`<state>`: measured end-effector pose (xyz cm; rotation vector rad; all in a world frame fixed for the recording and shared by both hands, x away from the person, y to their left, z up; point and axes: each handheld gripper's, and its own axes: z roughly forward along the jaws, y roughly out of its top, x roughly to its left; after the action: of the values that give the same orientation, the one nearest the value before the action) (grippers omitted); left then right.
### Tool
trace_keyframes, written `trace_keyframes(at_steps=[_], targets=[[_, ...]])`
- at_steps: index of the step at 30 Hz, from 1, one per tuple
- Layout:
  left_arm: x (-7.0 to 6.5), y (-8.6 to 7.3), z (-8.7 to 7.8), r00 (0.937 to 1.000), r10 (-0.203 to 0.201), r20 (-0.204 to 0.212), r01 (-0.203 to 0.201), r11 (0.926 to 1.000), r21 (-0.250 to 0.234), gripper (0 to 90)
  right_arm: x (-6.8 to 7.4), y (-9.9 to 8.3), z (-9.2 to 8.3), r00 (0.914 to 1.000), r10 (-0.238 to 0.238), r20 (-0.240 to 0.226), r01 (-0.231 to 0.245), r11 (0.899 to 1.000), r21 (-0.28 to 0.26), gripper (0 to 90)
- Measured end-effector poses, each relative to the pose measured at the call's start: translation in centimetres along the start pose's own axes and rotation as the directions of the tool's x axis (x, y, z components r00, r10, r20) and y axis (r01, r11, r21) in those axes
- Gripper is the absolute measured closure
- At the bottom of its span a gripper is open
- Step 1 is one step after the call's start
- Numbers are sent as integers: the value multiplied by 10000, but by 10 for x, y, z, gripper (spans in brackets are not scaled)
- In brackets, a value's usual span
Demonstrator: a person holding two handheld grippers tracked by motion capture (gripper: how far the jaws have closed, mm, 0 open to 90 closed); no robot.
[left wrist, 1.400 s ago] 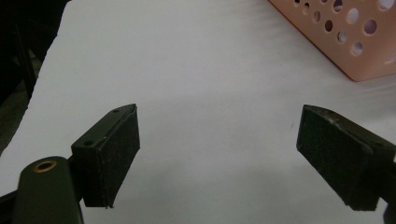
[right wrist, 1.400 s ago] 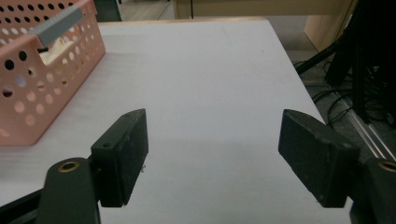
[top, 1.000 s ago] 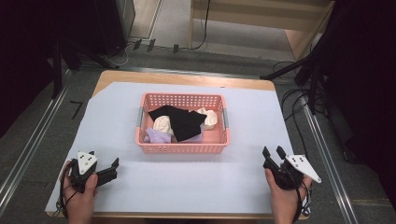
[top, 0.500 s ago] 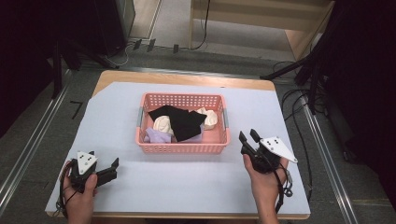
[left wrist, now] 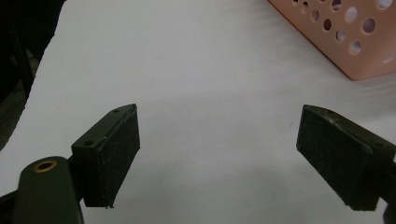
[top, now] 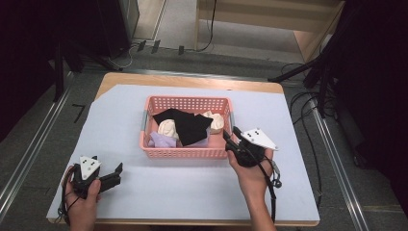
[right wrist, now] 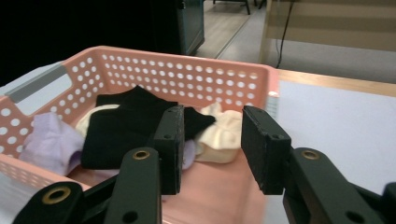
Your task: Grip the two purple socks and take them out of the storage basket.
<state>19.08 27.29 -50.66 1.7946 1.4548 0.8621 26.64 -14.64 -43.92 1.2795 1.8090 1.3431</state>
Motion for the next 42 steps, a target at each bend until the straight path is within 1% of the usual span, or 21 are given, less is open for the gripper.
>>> trace_keyframes(at_steps=[2,5,7,9,12,14,15,18,20,24,27,30,33,34,36,37,39,42], targets=[[0,0,0,10000,25,2,-25,10000,22,145,6,2,6,9999,-95,-143,97,9999,136,612],[0,0,0,10000,44,5,-44,10000,51,145,16,4,16,9994,-103,-328,117,9990,436,614],[0,0,0,10000,15,1,-15,10000,-16,145,23,5,22,9991,-125,-402,144,9987,490,614],[0,0,0,10000,-19,3,19,10000,-31,145,30,8,28,9984,-278,-487,309,9975,643,616],[0,0,0,10000,38,23,-38,10000,11,145,38,10,35,9971,-326,-683,383,9958,835,617],[0,0,0,10000,42,24,-42,10000,6,145,44,12,40,9959,-409,-803,490,9937,1010,617],[0,0,0,10000,31,29,-31,10000,0,145,47,13,43,9957,-486,-791,567,9930,1036,615],[0,0,0,10000,0,33,0,10000,14,145,55,14,52,9929,-683,-971,798,9896,1194,613],[0,0,0,10000,19,33,-19,10000,25,145,62,15,58,9911,-687,-1140,842,9869,1379,611],[0,0,0,10000,20,34,-20,10000,29,145,72,16,68,9884,-728,-1331,942,9821,1628,612],[0,0,0,10000,-10,29,10,10000,14,145,79,15,77,9849,-766,-1555,1052,9770,1855,616],[0,0,0,10000,-15,28,15,10000,27,145,88,14,85,9827,-696,-1716,1074,9690,2223,632],[1,0,0,10000,1,45,-1,10000,44,145,95,12,93,9802,-737,-1840,1196,9602,2525,635],[1,0,0,10000,3,55,-3,10000,47,145,98,12,96,9774,-800,-1958,1309,9560,2625,634],[1,0,0,10000,-1,59,1,10000,34,145,103,9,102,9722,-936,-2148,1554,9437,2922,635],[1,0,0,10000,1,56,-1,10000,43,145,105,8,104,9710,-918,-2209,1574,9406,3009,641],[1,0,0,10000,4,56,-5,10000,44,145,108,6,109,9685,-864,-2336,1621,9308,3278,648],[1,0,0,10000,0,58,0,10000,45,145,112,5,114,9693,-943,-2272,1716,9209,3500,656]])
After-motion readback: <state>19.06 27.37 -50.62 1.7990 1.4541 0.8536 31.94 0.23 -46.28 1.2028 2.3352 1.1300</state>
